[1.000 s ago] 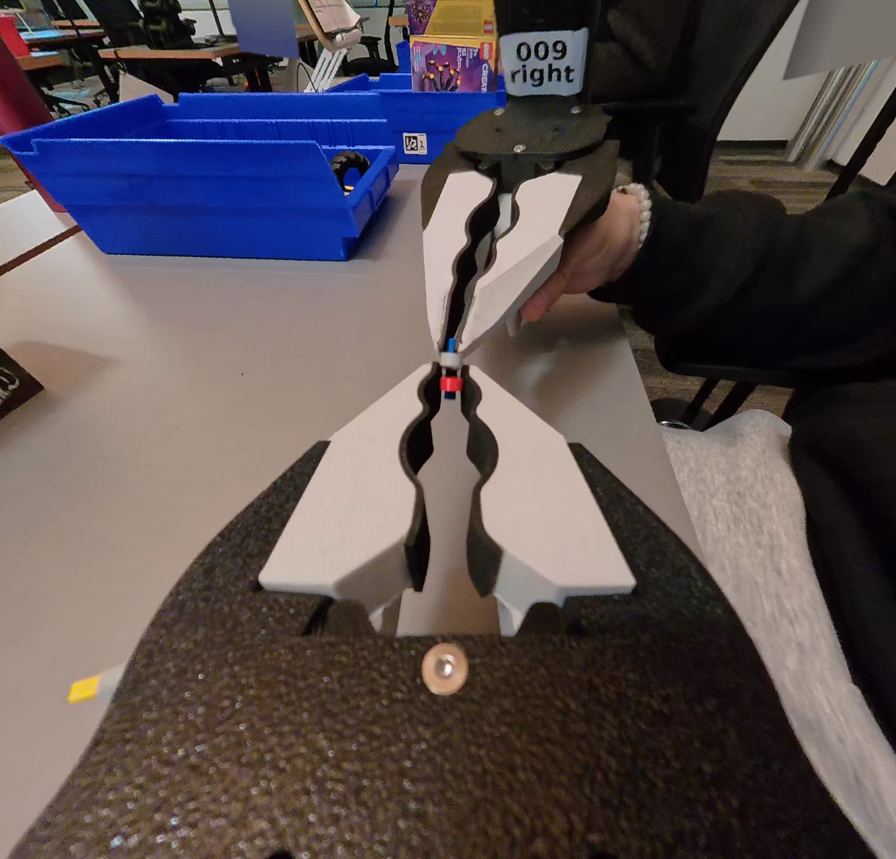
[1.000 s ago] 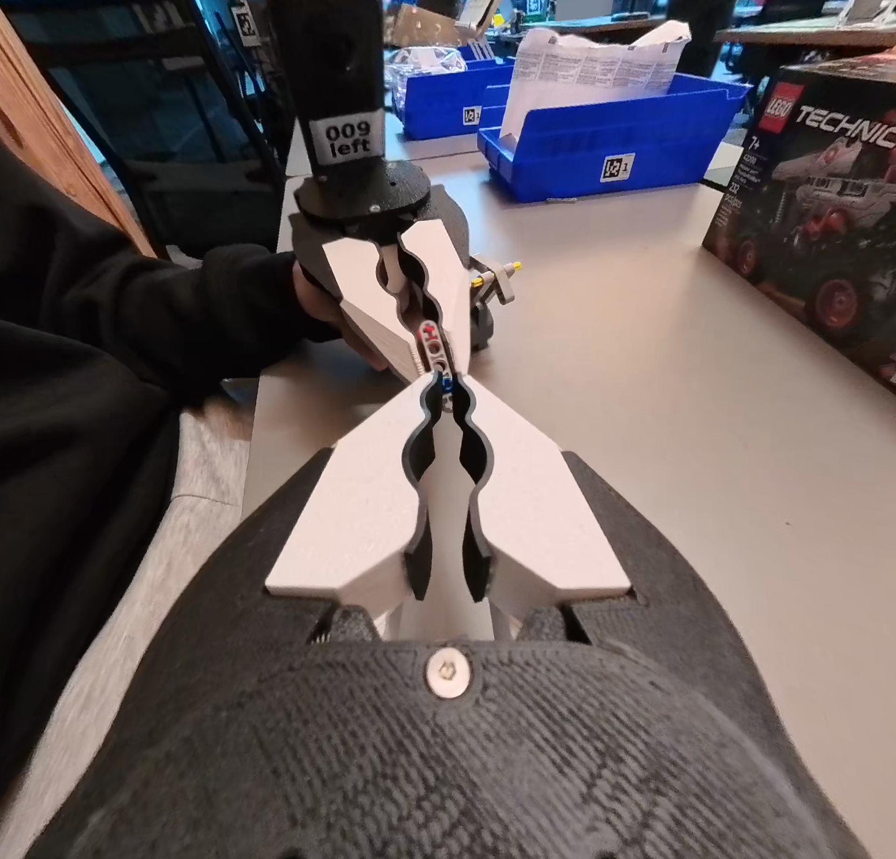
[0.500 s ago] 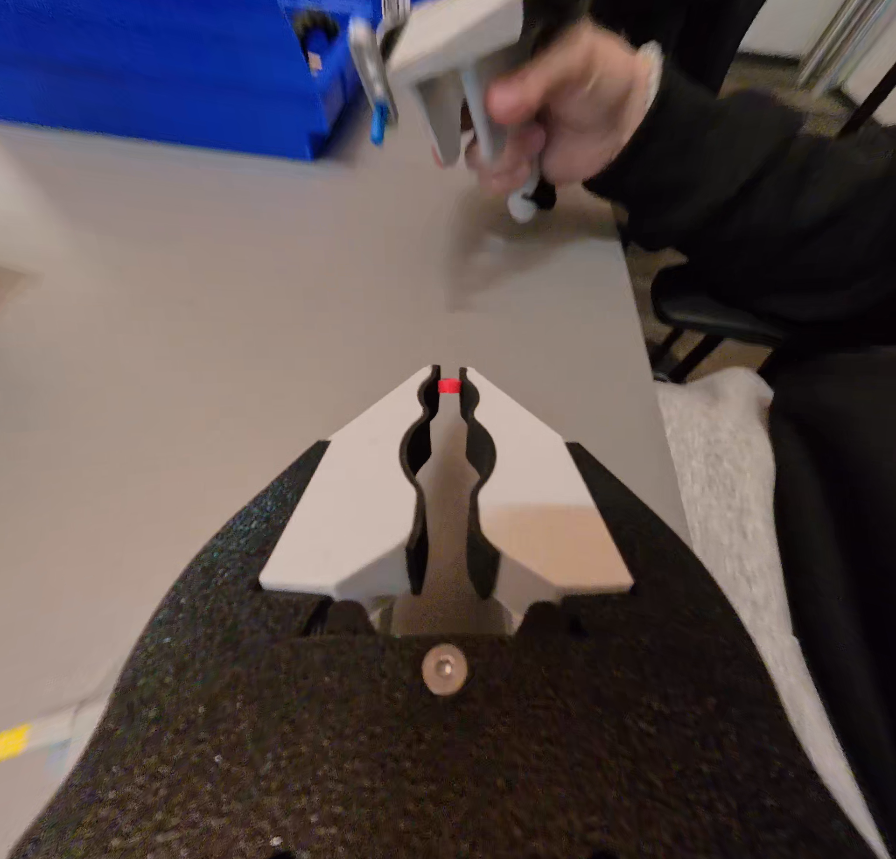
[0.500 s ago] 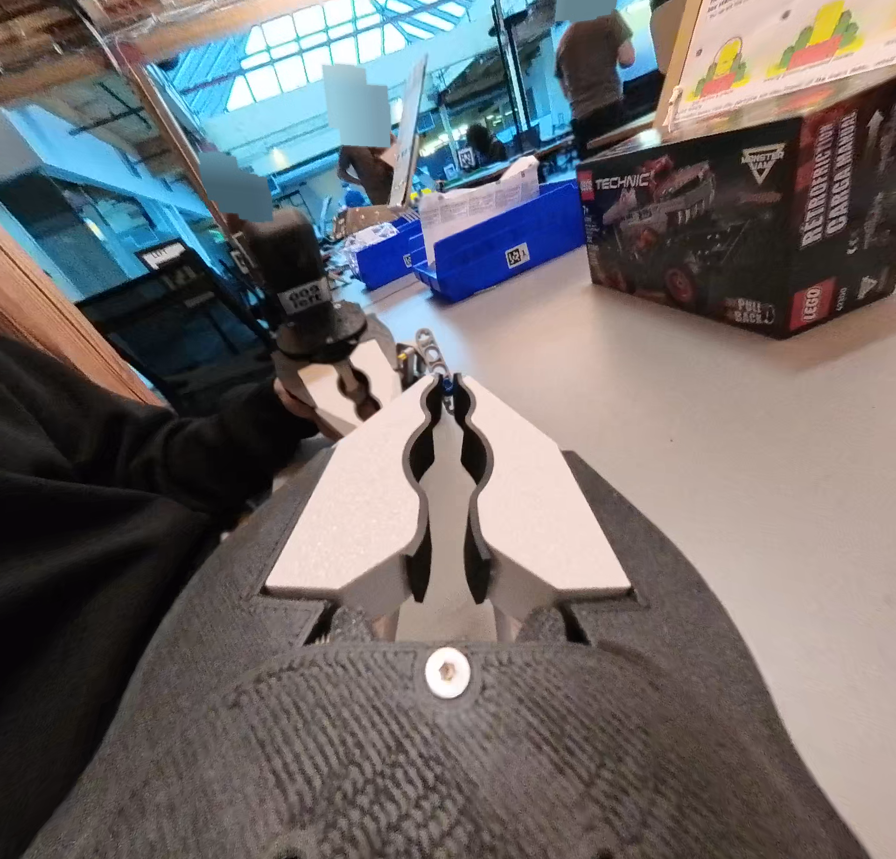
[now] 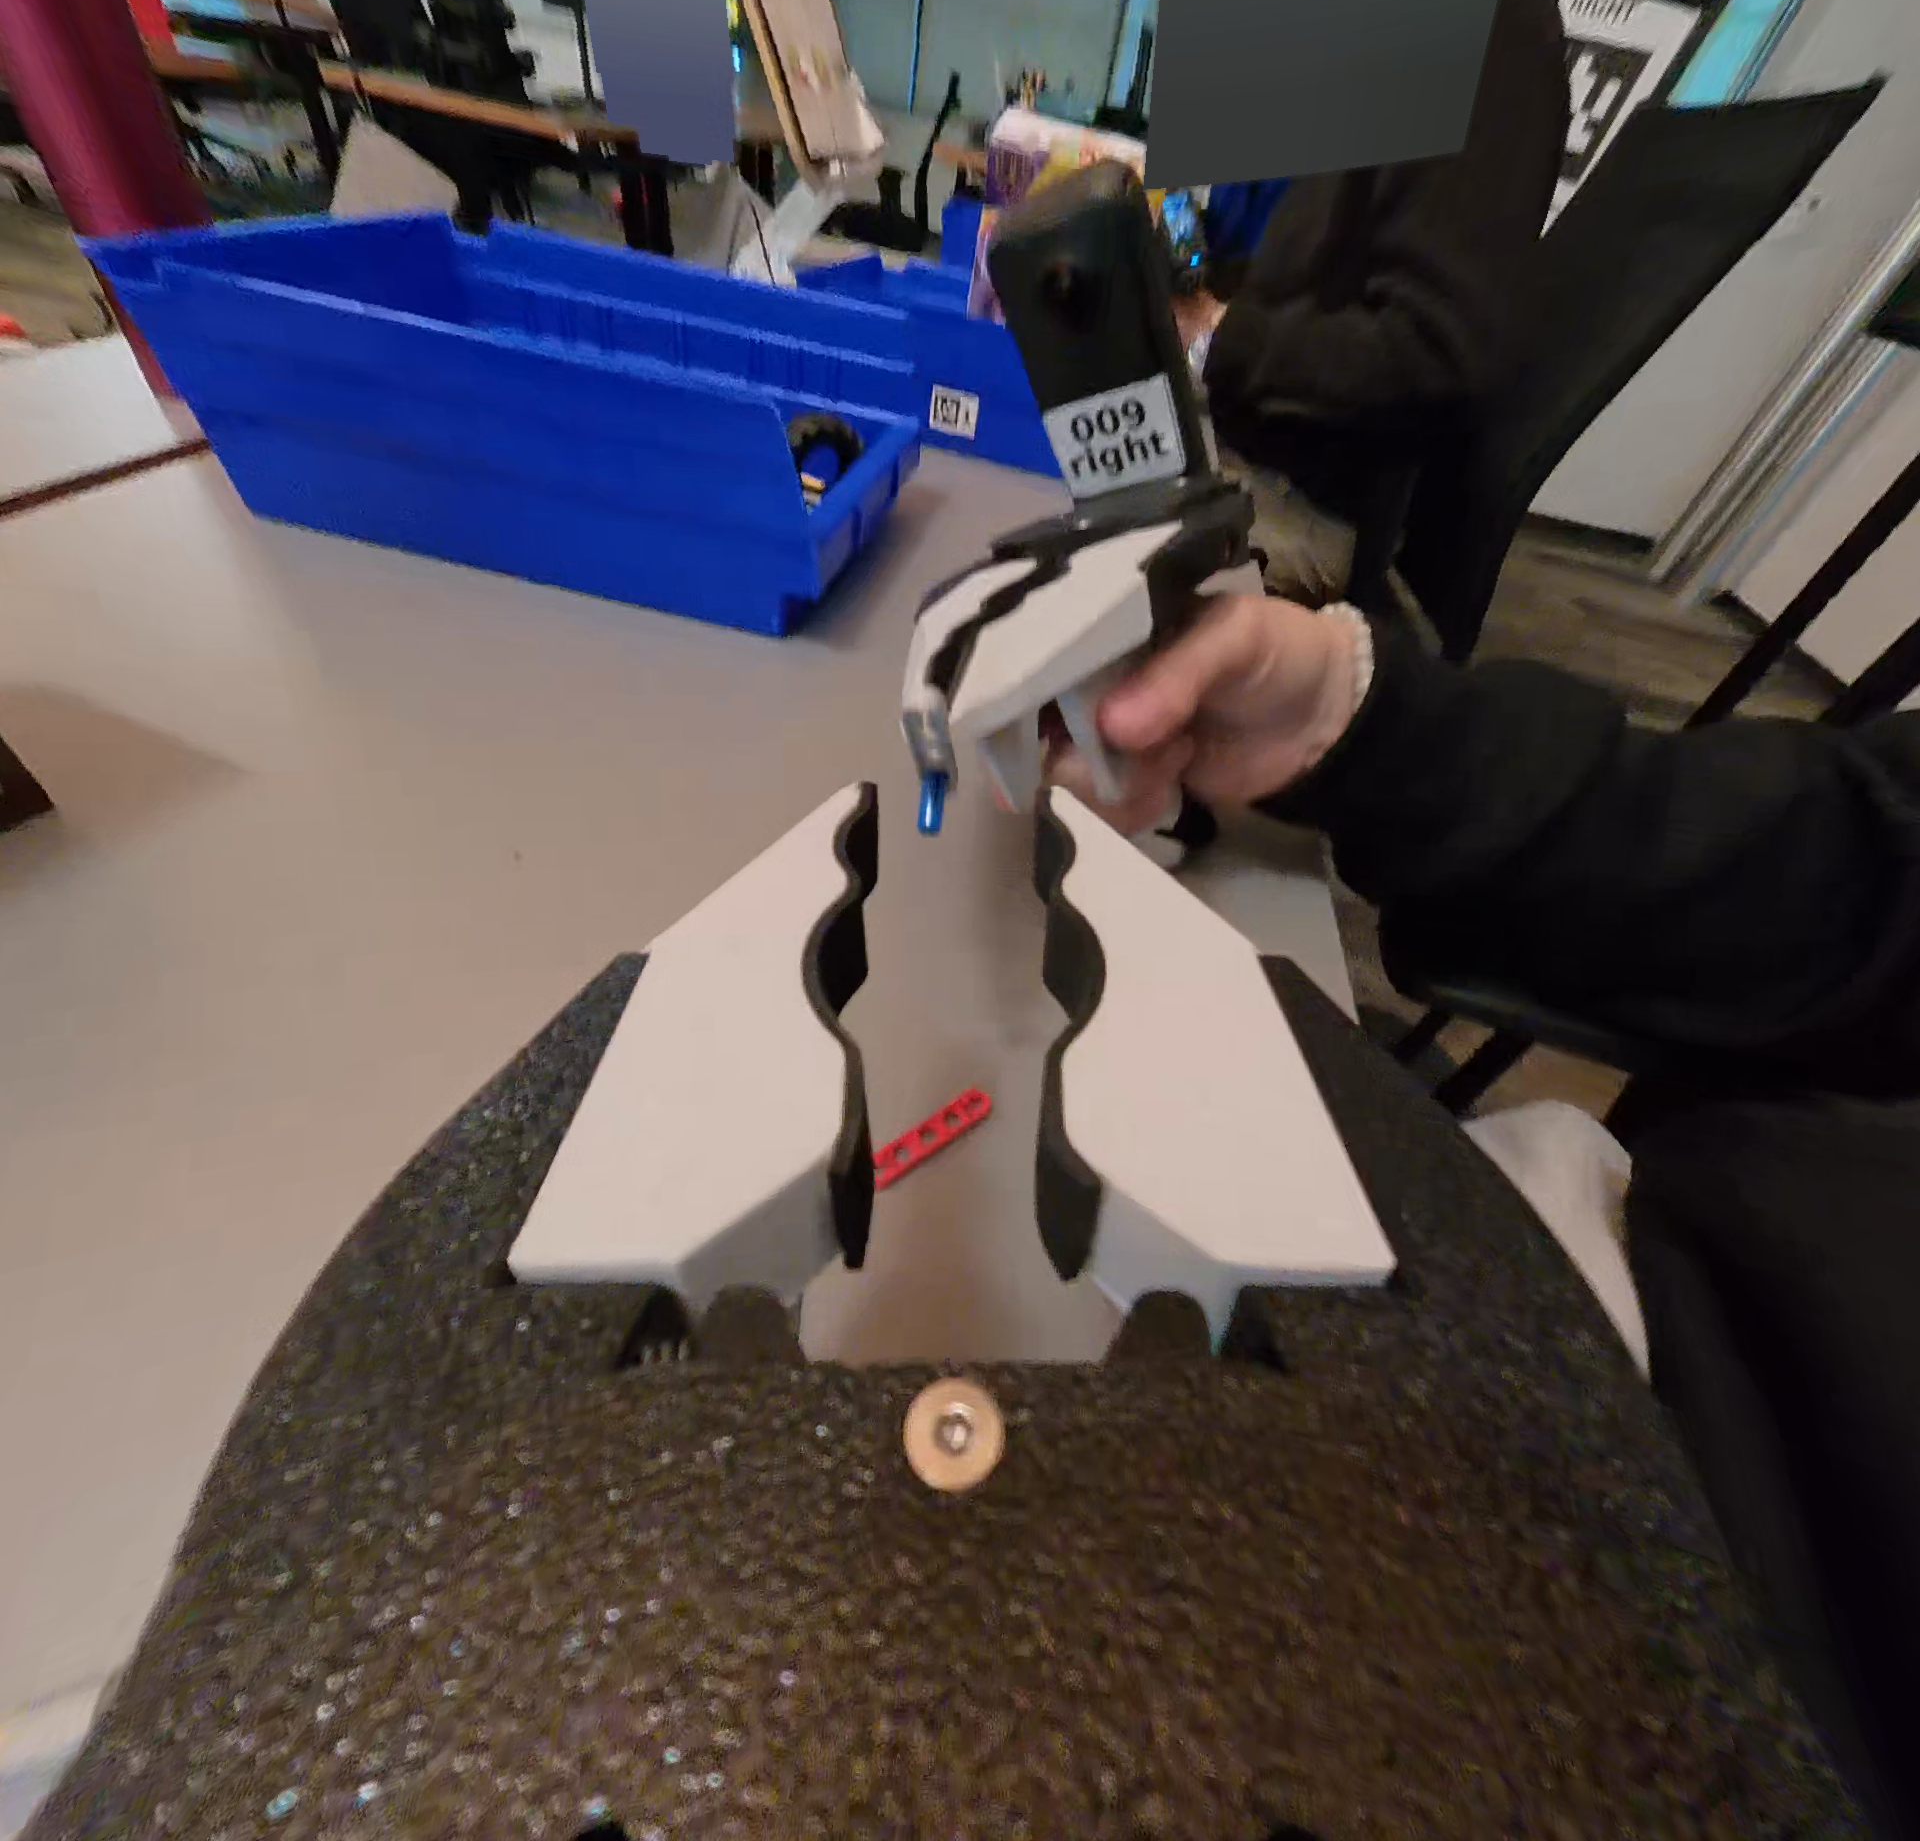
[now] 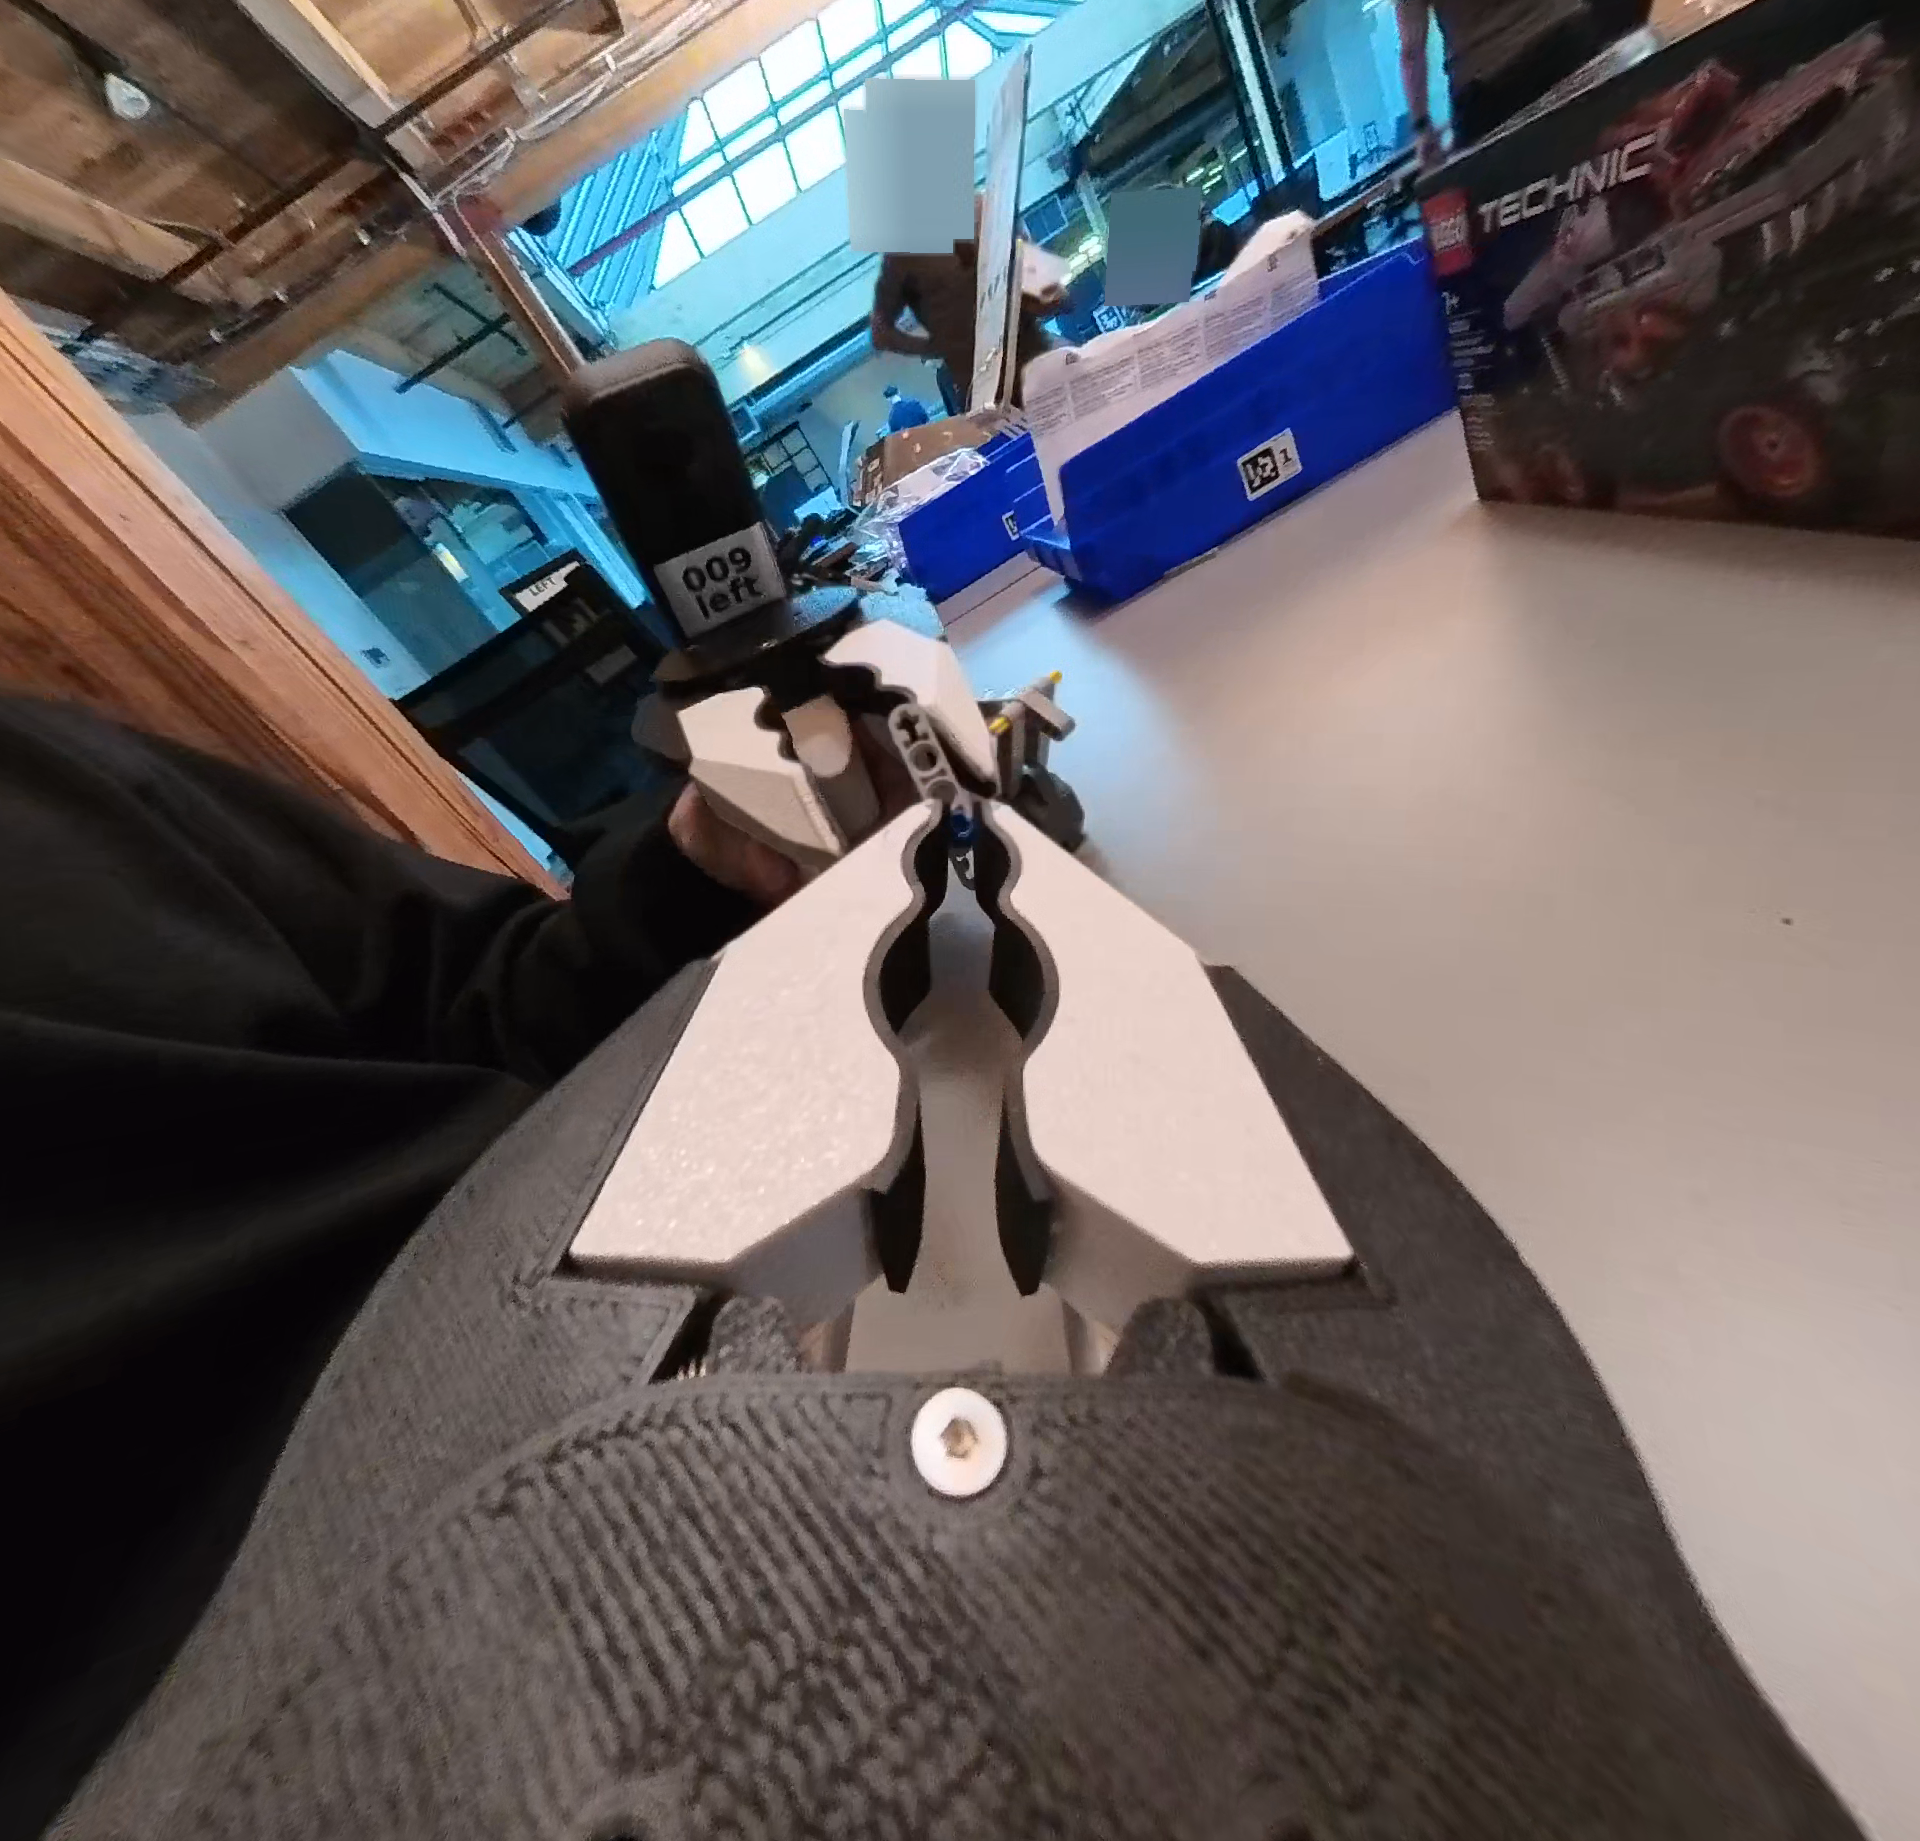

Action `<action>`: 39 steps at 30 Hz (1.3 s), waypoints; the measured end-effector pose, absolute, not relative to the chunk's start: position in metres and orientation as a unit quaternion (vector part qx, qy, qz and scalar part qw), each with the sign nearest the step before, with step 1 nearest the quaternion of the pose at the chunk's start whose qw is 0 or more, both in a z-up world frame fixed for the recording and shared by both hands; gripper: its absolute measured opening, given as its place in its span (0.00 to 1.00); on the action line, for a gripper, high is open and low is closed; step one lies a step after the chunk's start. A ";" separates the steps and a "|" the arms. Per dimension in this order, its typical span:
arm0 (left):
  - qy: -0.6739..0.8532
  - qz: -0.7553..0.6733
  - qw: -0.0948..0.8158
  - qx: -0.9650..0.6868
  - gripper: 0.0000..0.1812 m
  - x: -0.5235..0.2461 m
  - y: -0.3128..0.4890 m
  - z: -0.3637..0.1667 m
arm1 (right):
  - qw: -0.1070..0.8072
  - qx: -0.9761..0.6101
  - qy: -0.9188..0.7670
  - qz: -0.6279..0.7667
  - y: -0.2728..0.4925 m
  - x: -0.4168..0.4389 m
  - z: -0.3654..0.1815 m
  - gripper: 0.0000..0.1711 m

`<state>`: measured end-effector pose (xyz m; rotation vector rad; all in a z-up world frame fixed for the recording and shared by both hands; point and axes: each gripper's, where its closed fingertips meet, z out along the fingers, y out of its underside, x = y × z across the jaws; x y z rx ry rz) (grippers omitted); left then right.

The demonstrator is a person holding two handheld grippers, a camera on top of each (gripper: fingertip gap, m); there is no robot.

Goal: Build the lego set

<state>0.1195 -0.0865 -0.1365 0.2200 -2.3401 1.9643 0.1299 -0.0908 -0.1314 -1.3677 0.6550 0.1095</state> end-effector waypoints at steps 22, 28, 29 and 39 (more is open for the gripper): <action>-0.766 0.641 0.009 0.045 0.03 0.122 -0.059 -0.140 | 0.667 -0.656 0.337 -0.105 -0.179 0.131 -0.107 0.02; -0.761 0.646 -0.019 0.054 0.03 0.127 -0.073 -0.150 | 0.665 -0.591 0.418 -0.182 -0.234 0.157 -0.107 0.02; -0.757 0.650 -0.032 0.053 0.03 0.127 -0.073 -0.149 | 0.642 -0.580 0.450 -0.220 -0.257 0.166 -0.108 0.02; -0.762 0.646 -0.027 0.042 0.03 0.124 -0.075 -0.151 | 0.410 -0.606 0.588 -0.344 -0.391 0.259 -0.148 0.18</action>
